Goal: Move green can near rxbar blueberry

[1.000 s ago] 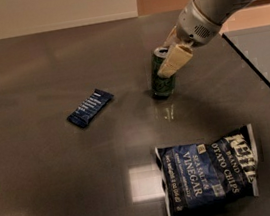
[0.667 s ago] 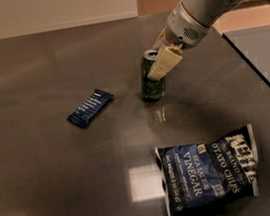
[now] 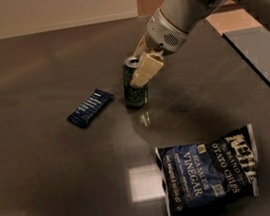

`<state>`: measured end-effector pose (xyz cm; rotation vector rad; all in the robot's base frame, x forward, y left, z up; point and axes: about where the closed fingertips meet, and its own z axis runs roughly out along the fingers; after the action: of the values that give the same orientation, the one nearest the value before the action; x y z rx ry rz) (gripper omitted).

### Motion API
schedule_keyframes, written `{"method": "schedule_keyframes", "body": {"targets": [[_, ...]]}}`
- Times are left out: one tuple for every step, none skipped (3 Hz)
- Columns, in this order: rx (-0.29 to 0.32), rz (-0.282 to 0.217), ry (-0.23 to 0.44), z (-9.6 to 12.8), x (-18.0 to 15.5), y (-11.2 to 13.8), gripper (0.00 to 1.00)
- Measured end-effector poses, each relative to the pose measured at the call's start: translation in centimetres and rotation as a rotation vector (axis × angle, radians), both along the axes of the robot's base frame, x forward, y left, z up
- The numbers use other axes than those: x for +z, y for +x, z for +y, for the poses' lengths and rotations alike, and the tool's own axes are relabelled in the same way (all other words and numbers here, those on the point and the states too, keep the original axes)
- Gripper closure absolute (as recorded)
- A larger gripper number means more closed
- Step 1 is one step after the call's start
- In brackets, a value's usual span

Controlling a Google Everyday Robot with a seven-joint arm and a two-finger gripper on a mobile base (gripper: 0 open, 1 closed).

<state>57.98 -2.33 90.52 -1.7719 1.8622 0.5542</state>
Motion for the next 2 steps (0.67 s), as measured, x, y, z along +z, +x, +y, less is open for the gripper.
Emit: {"method": "schedule_keyframes", "body": {"targets": [[0.045,0.000,0.007,1.8,0.1,-0.4,1.00],[0.075,0.003,0.011,3.2,-0.1,-0.7,1.00]]}}
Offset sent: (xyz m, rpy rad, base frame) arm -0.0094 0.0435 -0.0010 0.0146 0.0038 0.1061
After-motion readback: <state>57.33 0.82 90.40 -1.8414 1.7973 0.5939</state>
